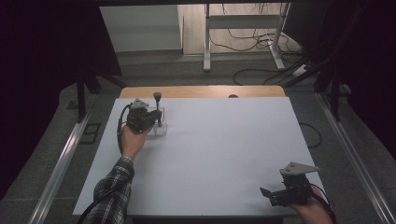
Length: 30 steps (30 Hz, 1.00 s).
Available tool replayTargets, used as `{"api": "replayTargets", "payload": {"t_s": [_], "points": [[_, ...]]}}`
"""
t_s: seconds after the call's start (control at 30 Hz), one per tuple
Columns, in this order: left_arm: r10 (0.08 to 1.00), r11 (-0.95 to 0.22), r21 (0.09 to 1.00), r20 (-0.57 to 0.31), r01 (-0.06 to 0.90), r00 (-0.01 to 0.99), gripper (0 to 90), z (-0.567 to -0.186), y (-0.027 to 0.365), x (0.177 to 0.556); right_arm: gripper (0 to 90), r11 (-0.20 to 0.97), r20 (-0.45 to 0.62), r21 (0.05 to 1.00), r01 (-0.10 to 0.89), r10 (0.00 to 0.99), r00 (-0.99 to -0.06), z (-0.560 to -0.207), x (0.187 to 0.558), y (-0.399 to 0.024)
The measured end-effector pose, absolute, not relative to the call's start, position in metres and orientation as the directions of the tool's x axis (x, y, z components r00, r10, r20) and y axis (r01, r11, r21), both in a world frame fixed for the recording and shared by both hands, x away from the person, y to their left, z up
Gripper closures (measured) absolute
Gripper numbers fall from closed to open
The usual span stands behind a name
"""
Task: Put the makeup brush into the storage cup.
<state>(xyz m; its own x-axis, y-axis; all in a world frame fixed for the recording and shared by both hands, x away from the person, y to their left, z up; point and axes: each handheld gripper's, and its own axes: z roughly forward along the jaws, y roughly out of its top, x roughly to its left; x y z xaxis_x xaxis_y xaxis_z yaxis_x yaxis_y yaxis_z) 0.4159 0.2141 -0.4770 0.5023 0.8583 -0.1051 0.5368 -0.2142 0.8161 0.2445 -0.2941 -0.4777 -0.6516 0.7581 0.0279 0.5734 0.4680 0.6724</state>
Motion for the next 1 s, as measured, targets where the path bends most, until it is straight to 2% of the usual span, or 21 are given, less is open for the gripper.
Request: {"api": "replayTargets", "payload": {"t_s": [0.13, 0.3, 0.5, 0.93, 1.0], "points": [[0.86, -0.226, 0.813, -0.092, 0.536, 0.502, 76.3, -0.477, 0.213, 0.414, 0.0, 0.474, 0.025, 0.67, 0.571, 0.754, -0.656, -0.478, 0.245, -0.294], [0.861, -0.244, 0.812, -0.069, 0.53, 0.503, 64.1, -0.474, 0.21, 0.412, 0.0, 0.477, 0.024, 0.668, 0.571, 0.754, -0.657, -0.478, 0.245, -0.294], [0.866, -0.225, 0.814, -0.085, 0.536, 0.493, 53.5, -0.472, 0.213, 0.412, 0.0, 0.477, 0.022, 0.668, 0.571, 0.754, -0.656, -0.478, 0.245, -0.293], [0.84, -0.215, 0.803, -0.138, 0.556, 0.525, 19.5, -0.471, 0.209, 0.408, 0.0, 0.474, 0.027, 0.669, 0.573, 0.755, -0.656, -0.478, 0.245, -0.294], [0.838, -0.225, 0.801, -0.132, 0.555, 0.53, 17.4, -0.471, 0.208, 0.406, 0.0, 0.474, 0.025, 0.67, 0.571, 0.754, -0.656, -0.478, 0.245, -0.294]]}}
